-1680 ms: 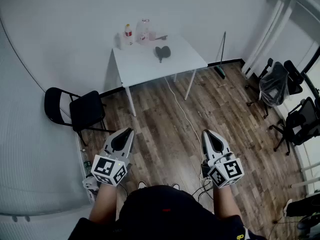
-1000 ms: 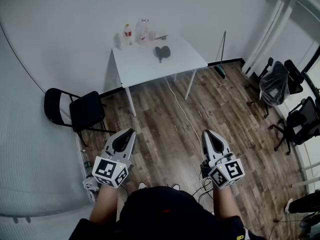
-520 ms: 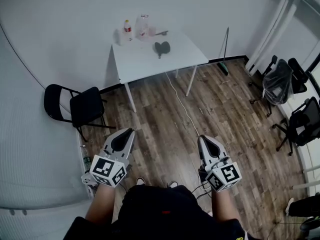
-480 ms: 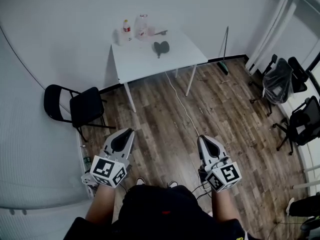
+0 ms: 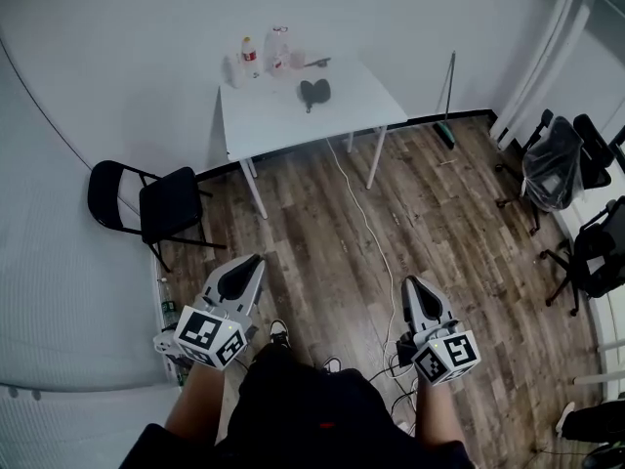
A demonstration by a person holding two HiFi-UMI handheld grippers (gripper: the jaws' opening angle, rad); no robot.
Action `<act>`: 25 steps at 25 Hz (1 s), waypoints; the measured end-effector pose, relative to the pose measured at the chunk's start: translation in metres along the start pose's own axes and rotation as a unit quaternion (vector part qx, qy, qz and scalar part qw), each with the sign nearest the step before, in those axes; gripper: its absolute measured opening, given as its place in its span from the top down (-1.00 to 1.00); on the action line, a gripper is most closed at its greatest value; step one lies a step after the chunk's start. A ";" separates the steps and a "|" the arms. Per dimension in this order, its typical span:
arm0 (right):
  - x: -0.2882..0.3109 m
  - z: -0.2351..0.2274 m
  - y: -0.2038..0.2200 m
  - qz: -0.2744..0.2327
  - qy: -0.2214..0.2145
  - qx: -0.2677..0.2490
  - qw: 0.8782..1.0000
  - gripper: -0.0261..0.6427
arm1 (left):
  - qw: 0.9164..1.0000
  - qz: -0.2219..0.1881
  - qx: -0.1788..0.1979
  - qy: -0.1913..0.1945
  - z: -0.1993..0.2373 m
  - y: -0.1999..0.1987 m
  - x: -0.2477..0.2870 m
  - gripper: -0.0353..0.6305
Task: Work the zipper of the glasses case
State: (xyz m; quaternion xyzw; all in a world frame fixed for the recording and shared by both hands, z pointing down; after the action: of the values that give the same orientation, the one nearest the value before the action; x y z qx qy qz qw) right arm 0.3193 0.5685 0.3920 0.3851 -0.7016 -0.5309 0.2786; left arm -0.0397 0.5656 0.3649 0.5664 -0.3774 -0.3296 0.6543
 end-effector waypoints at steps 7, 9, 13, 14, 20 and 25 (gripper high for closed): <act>0.029 -0.011 0.002 0.011 -0.016 -0.014 1.000 0.86 | 1.000 -0.014 -0.023 0.007 0.012 -0.001 0.028 0.76; 0.044 -0.014 0.000 0.010 -0.018 -0.017 1.000 0.86 | 0.999 -0.022 -0.030 0.009 0.022 -0.006 0.039 0.76; 0.083 -0.019 -0.004 0.009 -0.025 -0.029 0.999 0.86 | 0.999 -0.034 -0.028 0.013 0.048 -0.015 0.066 0.76; 0.095 -0.020 -0.005 0.011 -0.026 -0.034 0.999 0.86 | 0.999 -0.036 -0.025 0.015 0.057 -0.017 0.073 0.76; 0.175 -0.023 -0.009 0.041 -0.019 -0.057 0.997 0.86 | 0.999 -0.030 -0.009 0.018 0.123 -0.026 0.113 0.76; 0.255 -0.016 -0.010 0.061 -0.017 -0.075 0.995 0.86 | 0.999 -0.024 -0.005 0.022 0.192 -0.028 0.139 0.76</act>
State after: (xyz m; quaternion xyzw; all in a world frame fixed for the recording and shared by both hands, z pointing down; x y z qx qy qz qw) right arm 0.1951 0.3458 0.3818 0.3106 -0.6863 -0.5706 0.3271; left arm -0.1368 0.3473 0.3679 0.5795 -0.3472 -0.3345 0.6571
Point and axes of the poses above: the fingertips, and each gripper's own axes: x forward along the fingers, z to its left, y out of its underside, the point moved 9 cm from there along -x, backward along the fingers
